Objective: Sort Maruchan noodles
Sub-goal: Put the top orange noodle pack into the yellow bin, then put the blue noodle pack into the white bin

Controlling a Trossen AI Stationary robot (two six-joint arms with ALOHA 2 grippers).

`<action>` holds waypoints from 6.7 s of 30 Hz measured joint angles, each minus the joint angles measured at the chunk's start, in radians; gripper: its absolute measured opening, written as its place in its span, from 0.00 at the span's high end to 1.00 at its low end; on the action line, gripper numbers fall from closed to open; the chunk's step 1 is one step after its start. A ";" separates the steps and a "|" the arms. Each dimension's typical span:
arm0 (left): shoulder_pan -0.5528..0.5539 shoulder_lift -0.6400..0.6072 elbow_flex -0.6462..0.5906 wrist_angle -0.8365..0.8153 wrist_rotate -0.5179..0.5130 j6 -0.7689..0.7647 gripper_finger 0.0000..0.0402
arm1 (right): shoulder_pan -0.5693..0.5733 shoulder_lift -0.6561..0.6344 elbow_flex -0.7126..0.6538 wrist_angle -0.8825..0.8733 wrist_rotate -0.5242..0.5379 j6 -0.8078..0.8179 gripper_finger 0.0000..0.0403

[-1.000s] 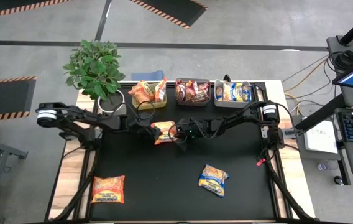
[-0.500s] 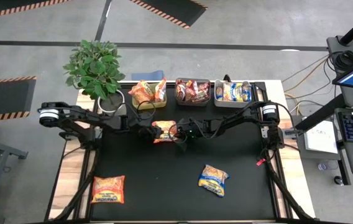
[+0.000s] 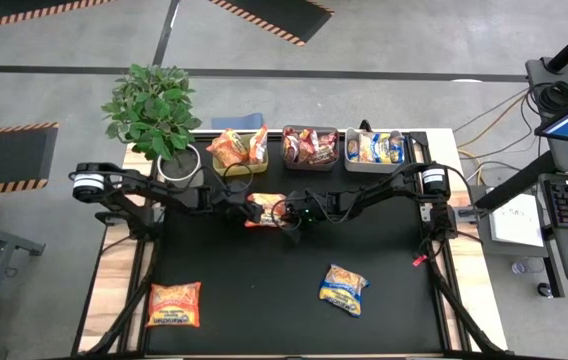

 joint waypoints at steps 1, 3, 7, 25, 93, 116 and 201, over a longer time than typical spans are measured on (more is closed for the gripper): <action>0.000 -0.001 0.000 0.000 -0.001 0.001 0.69 | 0.000 0.000 0.000 0.000 0.000 -0.003 0.93; 0.000 -0.001 0.000 0.002 -0.005 0.004 0.75 | 0.000 -0.009 0.000 -0.006 -0.001 -0.005 0.93; -0.002 -0.003 0.000 0.005 -0.002 0.011 0.83 | 0.000 -0.048 -0.003 -0.036 -0.001 -0.010 0.93; -0.003 -0.295 0.021 -0.213 -0.213 0.287 0.90 | -0.001 -0.312 -0.002 -0.232 0.114 -0.104 0.93; 0.285 0.115 0.666 -1.006 -0.537 1.007 0.86 | -0.044 -0.410 -0.001 -0.357 0.132 -0.222 0.93; 0.294 0.115 0.630 -0.867 -0.578 0.941 0.64 | -0.044 -0.410 0.000 -0.377 0.132 -0.222 0.93; -0.463 -0.180 0.495 -0.582 -0.125 1.235 0.72 | 0.535 -0.404 -0.006 -0.943 -0.117 0.731 0.93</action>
